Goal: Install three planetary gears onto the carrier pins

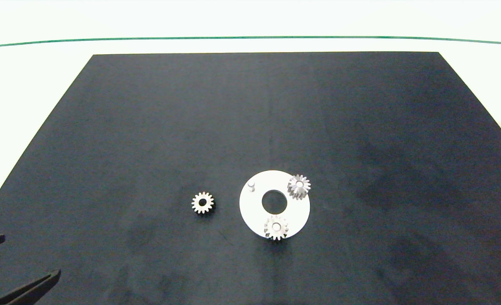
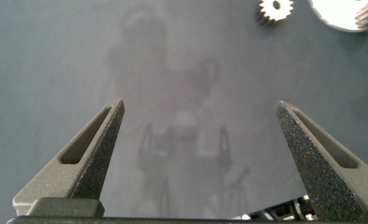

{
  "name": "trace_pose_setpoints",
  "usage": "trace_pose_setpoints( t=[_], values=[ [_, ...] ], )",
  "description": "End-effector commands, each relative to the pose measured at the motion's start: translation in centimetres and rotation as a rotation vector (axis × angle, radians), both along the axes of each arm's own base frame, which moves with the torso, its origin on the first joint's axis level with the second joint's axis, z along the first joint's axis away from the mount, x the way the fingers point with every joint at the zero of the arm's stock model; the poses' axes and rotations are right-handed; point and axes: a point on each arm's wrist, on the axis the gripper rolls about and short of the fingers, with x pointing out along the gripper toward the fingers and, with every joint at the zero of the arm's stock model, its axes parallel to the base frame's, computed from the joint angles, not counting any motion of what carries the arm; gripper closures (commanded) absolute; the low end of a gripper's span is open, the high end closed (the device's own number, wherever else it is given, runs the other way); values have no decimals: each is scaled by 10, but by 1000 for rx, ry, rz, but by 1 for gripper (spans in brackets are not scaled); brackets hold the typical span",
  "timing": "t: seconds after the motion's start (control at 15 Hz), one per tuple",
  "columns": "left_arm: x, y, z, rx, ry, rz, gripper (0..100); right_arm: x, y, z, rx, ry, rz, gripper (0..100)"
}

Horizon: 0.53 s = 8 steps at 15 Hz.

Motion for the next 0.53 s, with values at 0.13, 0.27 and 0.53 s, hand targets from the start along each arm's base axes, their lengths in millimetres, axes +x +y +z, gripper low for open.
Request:
trace_pose_setpoints(
  t=[0.13,0.27,0.53],
  values=[
    [51,-31,-17,32,44,-189,0,-74,-58,-39,47,-52,-147,0],
    [69,-45,-23,78,65,-231,0,-77,-59,-44,45,-48,-159,0],
    [107,-68,-38,130,82,-222,0,-79,-60,-44,50,-55,-171,0]
  ],
)
